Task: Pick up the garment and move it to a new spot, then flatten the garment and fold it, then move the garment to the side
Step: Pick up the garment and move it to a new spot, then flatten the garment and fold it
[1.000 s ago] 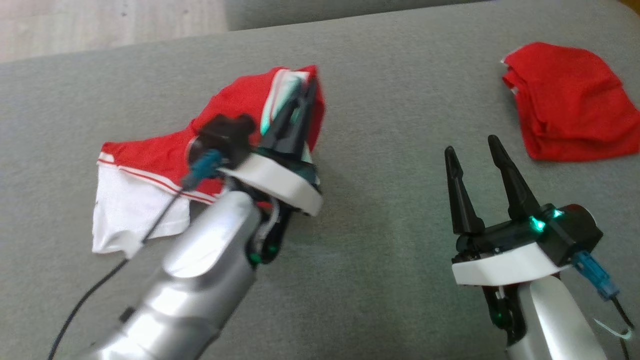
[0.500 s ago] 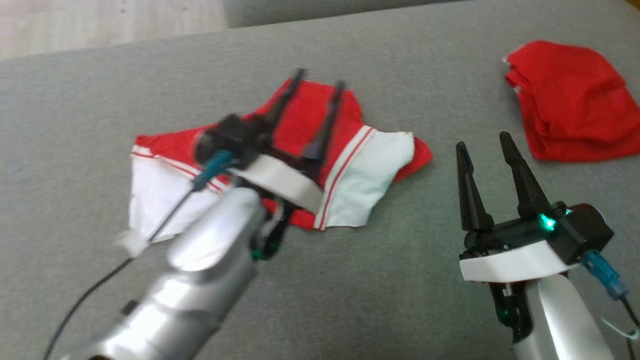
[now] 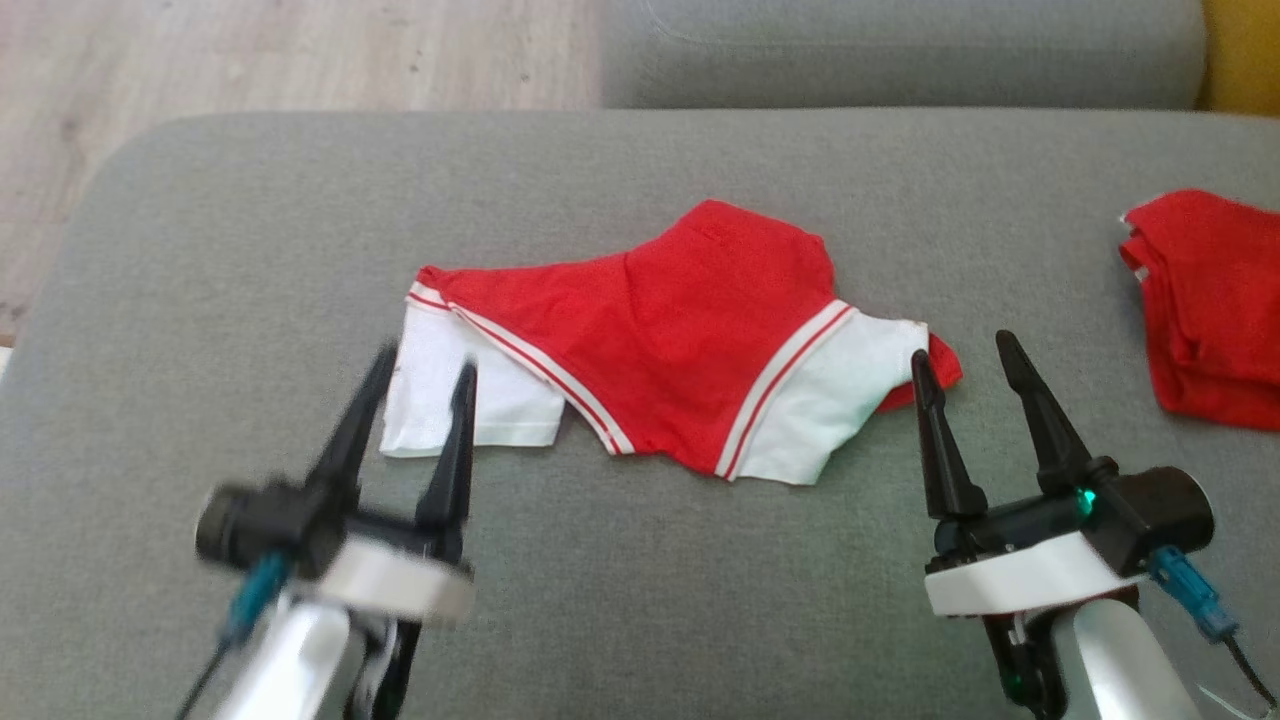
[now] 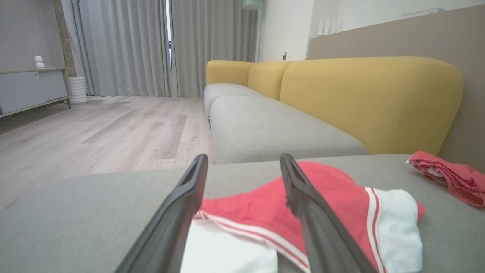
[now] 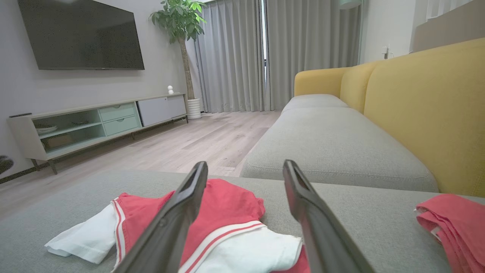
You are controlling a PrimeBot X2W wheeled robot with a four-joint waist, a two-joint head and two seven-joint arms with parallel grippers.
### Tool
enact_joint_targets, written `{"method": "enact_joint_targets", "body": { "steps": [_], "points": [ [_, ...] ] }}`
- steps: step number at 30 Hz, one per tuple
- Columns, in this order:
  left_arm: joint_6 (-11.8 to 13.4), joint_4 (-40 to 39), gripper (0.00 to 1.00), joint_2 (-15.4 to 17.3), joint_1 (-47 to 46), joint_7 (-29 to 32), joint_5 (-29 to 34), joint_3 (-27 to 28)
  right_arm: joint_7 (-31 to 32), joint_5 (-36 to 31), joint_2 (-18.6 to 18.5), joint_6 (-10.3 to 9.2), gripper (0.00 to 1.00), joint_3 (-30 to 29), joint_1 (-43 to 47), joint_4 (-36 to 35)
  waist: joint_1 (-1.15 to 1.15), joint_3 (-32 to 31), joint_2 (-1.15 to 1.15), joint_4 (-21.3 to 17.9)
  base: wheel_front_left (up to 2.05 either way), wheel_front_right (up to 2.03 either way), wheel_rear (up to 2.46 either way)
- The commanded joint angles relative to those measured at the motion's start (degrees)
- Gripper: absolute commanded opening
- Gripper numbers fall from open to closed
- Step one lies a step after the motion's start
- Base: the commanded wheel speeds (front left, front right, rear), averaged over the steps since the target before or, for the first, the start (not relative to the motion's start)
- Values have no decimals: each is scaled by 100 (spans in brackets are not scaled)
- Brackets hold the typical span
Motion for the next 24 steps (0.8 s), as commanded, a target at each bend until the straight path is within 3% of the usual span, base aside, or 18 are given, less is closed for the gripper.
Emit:
{"method": "enact_joint_targets", "body": {
  "steps": [1, 8, 16, 24],
  "points": [
    [46, -279, 100, 54, 115, -35, 160, 393, -61, -23, -13, -5, 100, 128, -61, -132, 1, -101, 0, 85, 0, 0, 0],
    [-115, -625, 100, -468, 754, -35, 619, 1072, -61, -17, -12, -5, 100, 146, 27, -98, 1, -137, 0, 94, 0, 0, 0],
    [-487, -554, 100, -777, 832, -35, 1008, 1434, -61, -51, -12, -5, 100, 218, 82, 40, 1, -194, 0, 70, 0, 0, 0],
    [-769, -428, 100, -1091, 886, -36, 1219, 1587, -38, -156, -12, -5, 100, 348, 62, 642, 1, -76, 0, 118, 0, 0, 0]
  ]
}}
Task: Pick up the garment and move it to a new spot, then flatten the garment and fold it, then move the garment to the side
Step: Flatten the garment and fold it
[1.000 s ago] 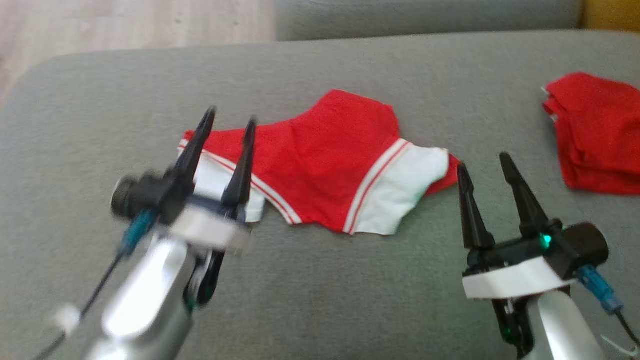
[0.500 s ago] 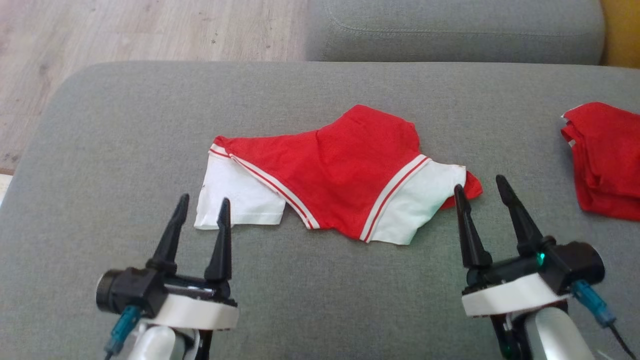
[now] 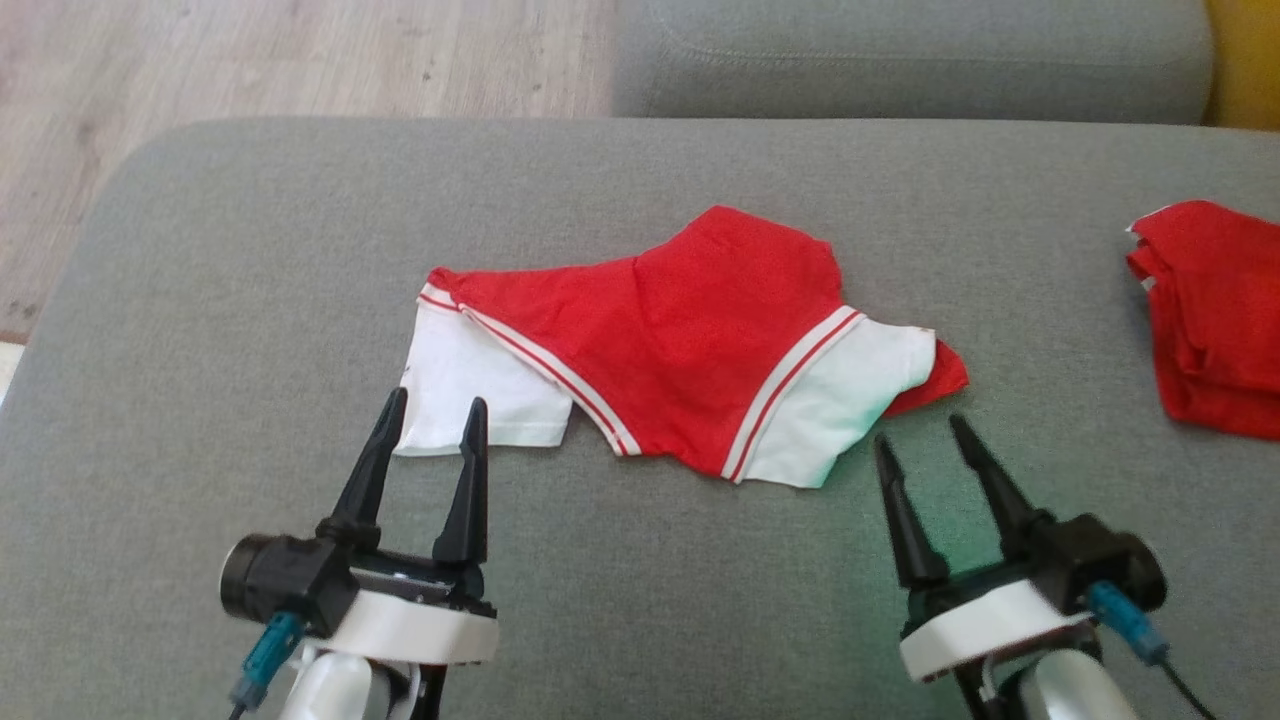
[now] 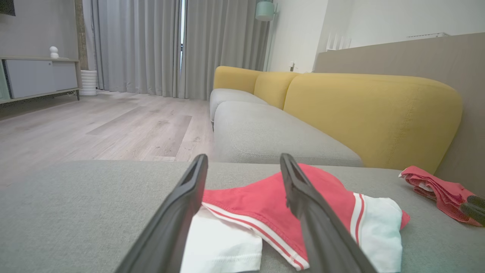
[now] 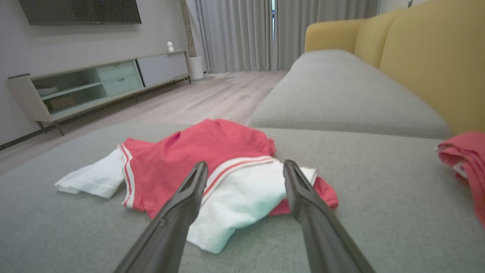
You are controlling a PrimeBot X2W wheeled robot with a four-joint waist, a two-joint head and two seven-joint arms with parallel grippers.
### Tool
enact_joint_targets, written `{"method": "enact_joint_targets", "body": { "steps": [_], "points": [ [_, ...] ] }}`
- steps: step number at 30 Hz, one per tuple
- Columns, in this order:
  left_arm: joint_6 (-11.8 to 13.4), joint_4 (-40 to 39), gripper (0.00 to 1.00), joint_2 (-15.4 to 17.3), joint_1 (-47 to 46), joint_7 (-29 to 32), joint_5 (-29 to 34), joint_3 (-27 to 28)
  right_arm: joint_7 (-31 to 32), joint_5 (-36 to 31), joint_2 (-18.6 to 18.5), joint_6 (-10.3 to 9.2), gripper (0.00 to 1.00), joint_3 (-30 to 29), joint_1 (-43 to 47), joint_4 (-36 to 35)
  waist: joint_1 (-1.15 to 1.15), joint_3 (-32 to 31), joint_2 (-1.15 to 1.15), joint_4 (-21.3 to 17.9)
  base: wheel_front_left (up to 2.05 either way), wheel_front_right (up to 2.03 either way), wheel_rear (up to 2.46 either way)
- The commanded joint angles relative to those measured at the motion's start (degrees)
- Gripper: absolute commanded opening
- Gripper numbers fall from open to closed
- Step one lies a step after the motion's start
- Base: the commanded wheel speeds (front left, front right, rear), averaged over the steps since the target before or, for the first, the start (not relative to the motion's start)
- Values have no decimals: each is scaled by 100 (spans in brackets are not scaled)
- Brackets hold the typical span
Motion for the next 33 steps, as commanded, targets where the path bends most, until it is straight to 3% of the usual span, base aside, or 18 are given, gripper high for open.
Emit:
{"method": "enact_joint_targets", "body": {
  "steps": [1, 14, 24, 25, 26, 27, 33],
  "points": [
    [-25, -141, 100, 1, -137, -36, 38, 240, -16, -55, -14, -5, 100, 182, -170, -88, 0, 49, 0, 36, 0, 0, 0],
    [-200, 29, 100, -156, -328, -36, 134, 282, 510, 220, -14, -5, 100, 627, -688, 1068, 0, 439, 0, 396, 0, 0, 0],
    [-229, 73, 100, -196, -485, -36, 71, 158, 706, 7, -14, -5, 100, 673, -1108, 1988, 0, 568, 0, 713, 0, 0, 0],
    [-230, 78, 100, -197, -486, -36, 68, 163, 702, 13, -14, -5, 93, 689, -1140, 2042, 0, 568, 0, 728, 0, 0, 0],
    [-231, 84, 100, -198, -482, -36, 67, 171, 688, 20, -14, -5, 57, 704, -1172, 2085, 0, 564, 0, 738, 0, 0, 0],
    [-232, 94, 100, -199, -476, -36, 68, 183, 651, 16, -14, -5, 0, 726, -1204, 2110, 0, 554, 0, 741, 0, 0, 0],
    [-234, 162, 100, -201, -416, -36, 90, 281, 354, 82, -14, -5, 0, 862, -1299, 2060, 0, 403, 0, 668, 0, 0, 0]
  ]
}}
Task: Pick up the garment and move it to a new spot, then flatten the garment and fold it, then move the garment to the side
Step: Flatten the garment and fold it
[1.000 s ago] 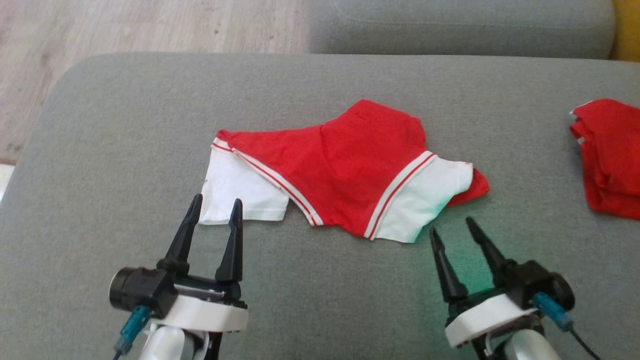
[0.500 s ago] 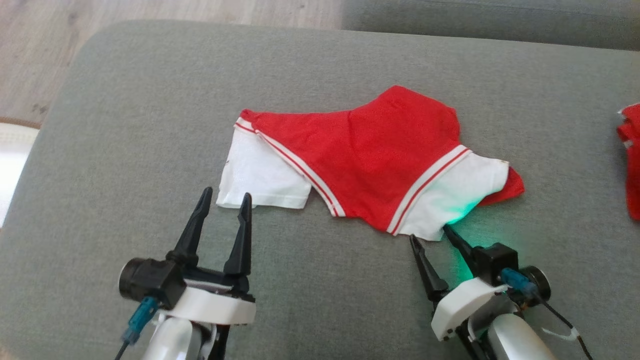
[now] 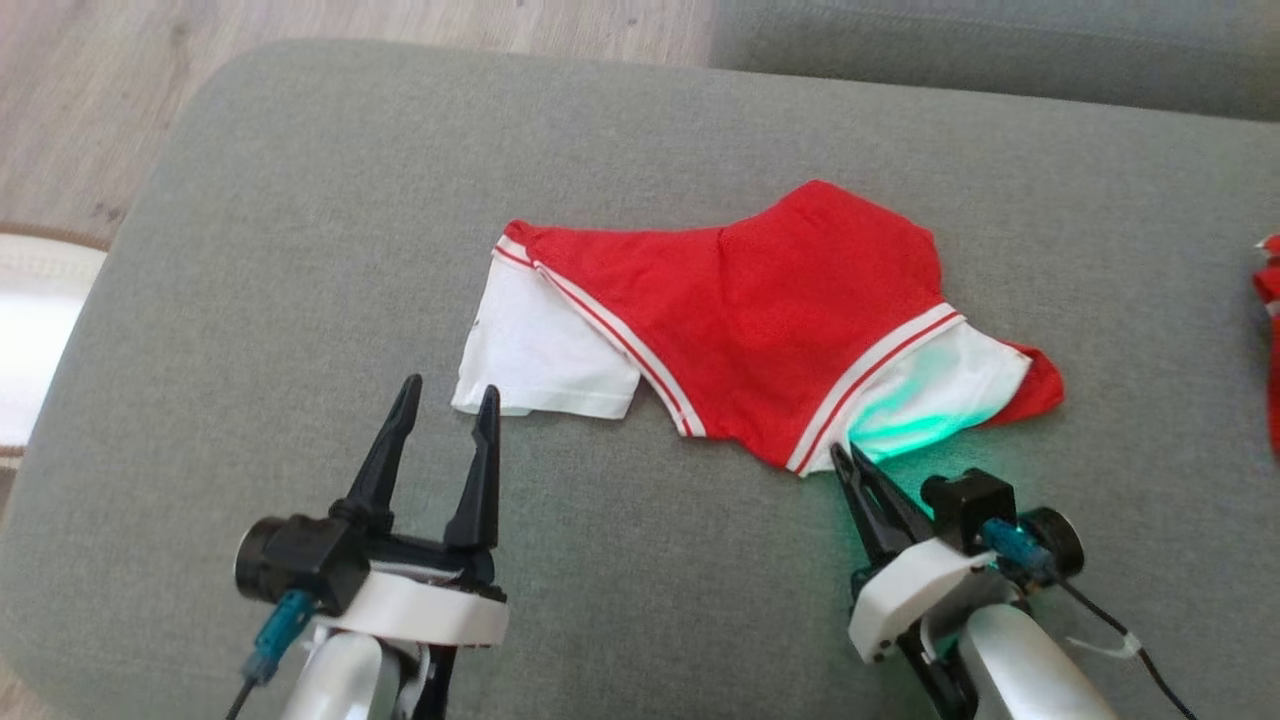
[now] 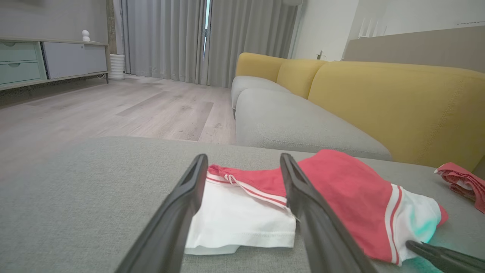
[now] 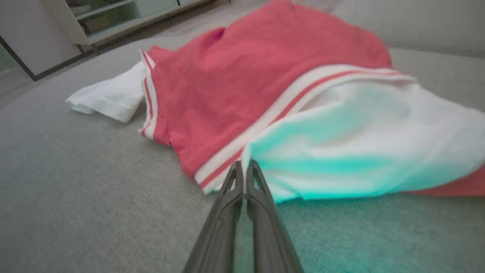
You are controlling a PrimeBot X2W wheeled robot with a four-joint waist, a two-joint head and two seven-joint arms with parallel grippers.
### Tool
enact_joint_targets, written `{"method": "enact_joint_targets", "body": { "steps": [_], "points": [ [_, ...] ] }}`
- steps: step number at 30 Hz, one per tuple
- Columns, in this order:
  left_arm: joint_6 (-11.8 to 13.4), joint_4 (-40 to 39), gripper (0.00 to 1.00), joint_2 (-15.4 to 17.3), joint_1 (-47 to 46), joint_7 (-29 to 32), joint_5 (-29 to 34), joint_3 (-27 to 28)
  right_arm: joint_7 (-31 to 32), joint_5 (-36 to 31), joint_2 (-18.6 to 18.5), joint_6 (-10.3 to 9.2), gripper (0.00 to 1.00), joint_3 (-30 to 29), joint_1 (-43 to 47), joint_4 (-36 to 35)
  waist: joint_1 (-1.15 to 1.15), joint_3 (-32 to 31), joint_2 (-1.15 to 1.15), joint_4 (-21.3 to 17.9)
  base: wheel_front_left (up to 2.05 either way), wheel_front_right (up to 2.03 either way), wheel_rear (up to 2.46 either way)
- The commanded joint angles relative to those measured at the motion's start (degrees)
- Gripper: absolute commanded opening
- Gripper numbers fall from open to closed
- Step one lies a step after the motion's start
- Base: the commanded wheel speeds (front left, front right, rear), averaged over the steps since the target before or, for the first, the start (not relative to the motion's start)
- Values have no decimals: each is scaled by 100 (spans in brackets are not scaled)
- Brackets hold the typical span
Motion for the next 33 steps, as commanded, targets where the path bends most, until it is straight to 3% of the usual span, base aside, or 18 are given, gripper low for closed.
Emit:
{"method": "enact_joint_targets", "body": {
  "steps": [1, 5, 10, 16, 22, 27, 28, 29, 33],
  "points": [
    [-31, -164, 100, 1, -170, -36, 31, 248, -149, 42, -6, -5, 0, 177, -131, -230, 0, -80, 0, -56, 0, 0, 0],
    [-31, -184, 100, 0, -110, -36, 28, 281, -389, 115, -6, -5, 0, 204, -189, -730, 0, -271, 0, -160, 0, 0, 0],
    [-32, -307, 100, -1, -4, -36, -22, 257, -448, 9, -6, -5, 0, 173, -529, -1850, 0, -419, 0, -195, 0, 0, 0],
    [-29, -377, 100, -1, -178, -36, -105, -5, 281, -537, -10, -5, 0, -81, -1581, -2356, 0, -191, 0, 224, 0, 0, 0],
    [-13, -402, 100, -1, -423, -36, -351, -374, 843, -773, -567, -5, 0, -383, -3231, -1704, 0, 270, 0, 936, 0, 0, 0],
    [22, -350, 100, -1, -549, -36, -581, -632, 998, -981, -1212, -5, 0, -474, -4679, -314, 0, 575, 0, 1534, 0, 0, 0],
    [30, -341, 100, -1, -565, -36, -615, -663, 1032, -1107, -1308, -5, 24, -474, -4933, 32, 0, 631, 0, 1608, 0, 0, 0],
    [50, -342, 100, -1, -572, -36, -648, -667, 1129, -1197, -1352, -5, 100, -514, -5163, 422, 0, 683, 0, 1640, 0, 0, 0],
    [123, -384, 100, -1, -593, -36, -719, -656, 1028, -1478, -1304, -5, 100, -670, -5826, 1473, 0, 794, 0, 1697, 0, 0, 0]
  ]
}}
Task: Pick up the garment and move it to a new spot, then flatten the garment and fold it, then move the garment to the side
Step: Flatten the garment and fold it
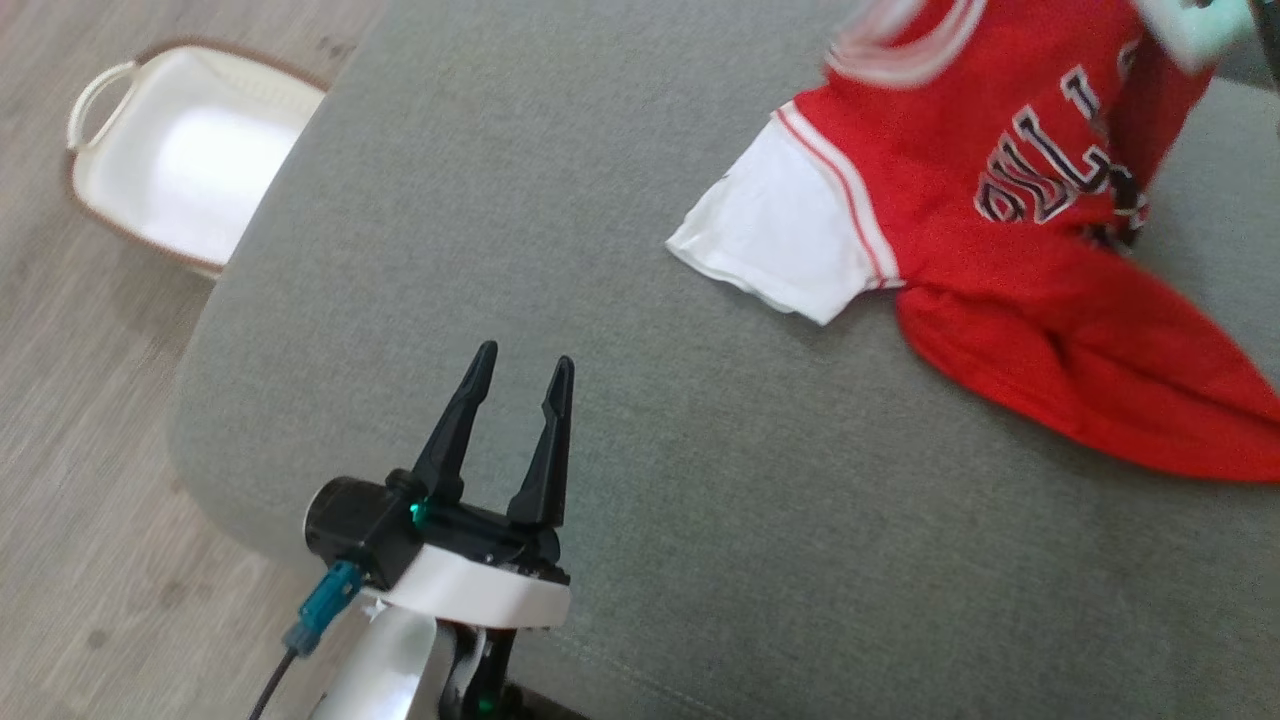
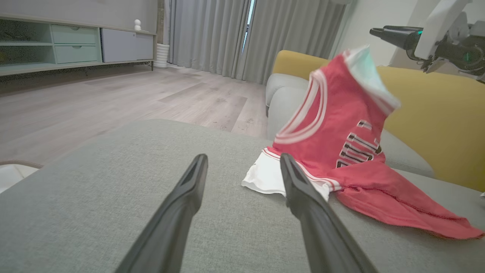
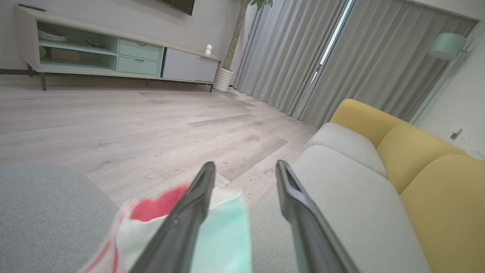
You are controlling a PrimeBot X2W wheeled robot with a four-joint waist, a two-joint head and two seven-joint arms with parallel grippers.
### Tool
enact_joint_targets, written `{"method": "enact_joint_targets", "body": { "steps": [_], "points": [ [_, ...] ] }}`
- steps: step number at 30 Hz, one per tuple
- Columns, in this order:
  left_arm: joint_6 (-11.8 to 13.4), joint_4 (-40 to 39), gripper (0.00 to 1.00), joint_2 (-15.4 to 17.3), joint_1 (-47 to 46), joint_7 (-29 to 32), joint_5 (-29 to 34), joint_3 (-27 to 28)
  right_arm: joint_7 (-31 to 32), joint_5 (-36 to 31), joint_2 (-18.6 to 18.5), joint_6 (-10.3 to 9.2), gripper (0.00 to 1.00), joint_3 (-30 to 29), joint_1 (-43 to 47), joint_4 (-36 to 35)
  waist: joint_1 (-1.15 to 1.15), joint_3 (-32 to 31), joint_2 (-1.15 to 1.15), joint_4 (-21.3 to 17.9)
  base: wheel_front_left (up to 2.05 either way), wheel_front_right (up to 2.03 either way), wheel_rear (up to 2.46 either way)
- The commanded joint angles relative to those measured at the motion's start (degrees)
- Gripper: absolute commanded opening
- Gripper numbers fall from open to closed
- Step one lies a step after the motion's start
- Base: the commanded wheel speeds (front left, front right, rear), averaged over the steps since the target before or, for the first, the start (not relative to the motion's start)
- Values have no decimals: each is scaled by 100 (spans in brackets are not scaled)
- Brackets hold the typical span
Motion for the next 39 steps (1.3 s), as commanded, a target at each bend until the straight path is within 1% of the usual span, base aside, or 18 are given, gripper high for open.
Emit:
{"method": "enact_joint_targets", "body": {
  "steps": [1, 5, 6, 7, 12, 16, 19, 23, 27, 30, 34, 39],
  "points": [
    [54, -205, 100, 12, -241, -30, -57, 173, -174, -78, 173, -5, 100, -11, -184, 26, -2, 138, 0, 125, 0, 0, 0],
    [59, -137, 100, 12, -269, -30, -35, 204, -641, -193, 317, -5, 100, -66, -138, 542, -2, 32, 0, 41, 0, 0, 0],
    [59, -130, 100, 12, -273, -30, -15, 233, -755, -198, 372, -5, 100, -93, -93, 628, -2, -5, 0, -42, 0, 0, 0],
    [59, -130, 100, 12, -273, -30, -15, 233, -755, -198, 372, -5, 100, -93, -93, 628, -2, -5, 0, -42, 0, 0, 0],
    [42, -172, 100, 12, -317, -30, 152, 436, -1291, -100, 712, -5, 100, -227, 304, 858, -2, -192, 0, -529, 0, 0, 0],
    [26, -248, 100, 12, -304, -30, 266, 655, -1530, 110, 1009, -5, 100, -209, 859, 696, -2, -399, 0, -976, 0, 0, 0],
    [13, -277, 100, 12, -228, -30, 366, 811, -1577, 344, 1175, -5, 100, -240, 1419, 295, -2, -562, 0, -1315, 0, 0, 0],
    [-9, -273, 100, 12, -93, -30, 497, 972, -1585, 597, 1314, -5, 100, -288, 2396, -612, -2, -751, 0, -1718, 0, 0, 0],
    [-29, -263, 100, 12, 43, -30, 567, 1042, -1587, 739, 1380, -5, 100, -434, 3518, -1421, -2, -911, 0, -2006, 0, 0, 0],
    [-39, -245, 100, 12, 141, -30, 602, 1065, -1587, 829, 1405, -5, 100, -571, 4316, -1935, -2, -1001, 0, -2162, 0, 0, 0],
    [-40, -258, 100, 12, 253, -30, 598, 1121, -1587, 1278, 1411, -5, 100, -424, 5199, -2540, -2, -1045, 0, -2333, 0, 0, 0],
    [-53, -235, 100, 12, 338, -30, 622, 1126, -1543, 1563, 1412, -5, 100, -436, 5823, -2921, -2, -1089, 0, -2424, 0, 0, 0]
  ]
}}
